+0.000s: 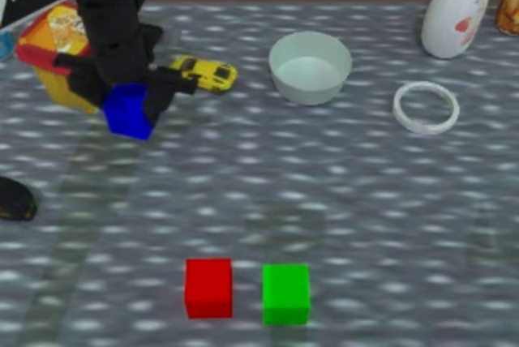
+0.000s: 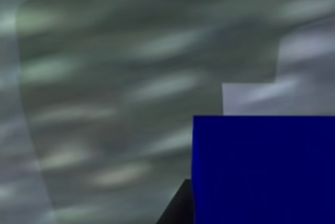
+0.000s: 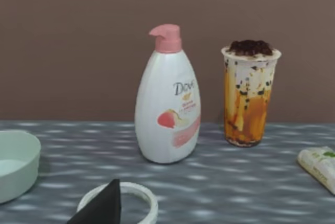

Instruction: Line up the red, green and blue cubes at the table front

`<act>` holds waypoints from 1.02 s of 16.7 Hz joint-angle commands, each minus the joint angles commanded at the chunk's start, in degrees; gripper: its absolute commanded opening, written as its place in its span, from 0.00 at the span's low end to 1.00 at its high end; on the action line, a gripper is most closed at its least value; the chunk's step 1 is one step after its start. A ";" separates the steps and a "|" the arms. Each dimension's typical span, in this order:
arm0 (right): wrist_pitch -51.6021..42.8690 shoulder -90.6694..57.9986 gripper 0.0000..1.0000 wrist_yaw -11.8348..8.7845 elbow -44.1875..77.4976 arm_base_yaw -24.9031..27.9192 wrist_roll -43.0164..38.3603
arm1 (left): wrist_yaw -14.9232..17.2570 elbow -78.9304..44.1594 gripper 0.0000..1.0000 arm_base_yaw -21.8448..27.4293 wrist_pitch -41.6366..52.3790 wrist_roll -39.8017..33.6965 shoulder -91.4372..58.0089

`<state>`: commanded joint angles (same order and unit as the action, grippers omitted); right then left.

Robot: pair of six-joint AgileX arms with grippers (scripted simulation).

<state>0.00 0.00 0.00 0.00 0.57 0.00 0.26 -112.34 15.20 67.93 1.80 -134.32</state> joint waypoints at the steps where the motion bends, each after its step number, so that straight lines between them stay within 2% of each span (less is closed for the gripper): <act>1: 0.00 0.00 1.00 0.00 0.00 0.00 0.00 | -0.03 0.11 0.00 0.32 -0.15 0.10 -0.20; 4: 0.00 0.00 1.00 0.00 0.00 0.00 0.00 | -0.04 -0.22 0.00 2.17 0.07 -1.86 -0.36; 7: 0.00 0.00 1.00 0.00 0.00 0.00 0.00 | -0.09 -0.83 0.00 8.04 0.67 -9.16 -0.54; 9: 0.00 0.00 1.00 0.00 0.00 0.00 0.00 | -0.10 -0.95 0.00 13.55 1.19 -17.03 -0.47; 14: 0.00 0.00 1.00 0.00 0.00 0.00 0.00 | 0.03 -0.28 0.00 29.61 2.51 -42.19 0.39; 17: 0.00 0.00 1.00 0.00 0.00 0.00 0.00 | 0.03 0.30 0.00 38.01 2.72 -53.64 1.59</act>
<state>0.00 0.00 0.00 0.00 0.57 0.00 0.29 -112.03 53.22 70.64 -51.83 -132.73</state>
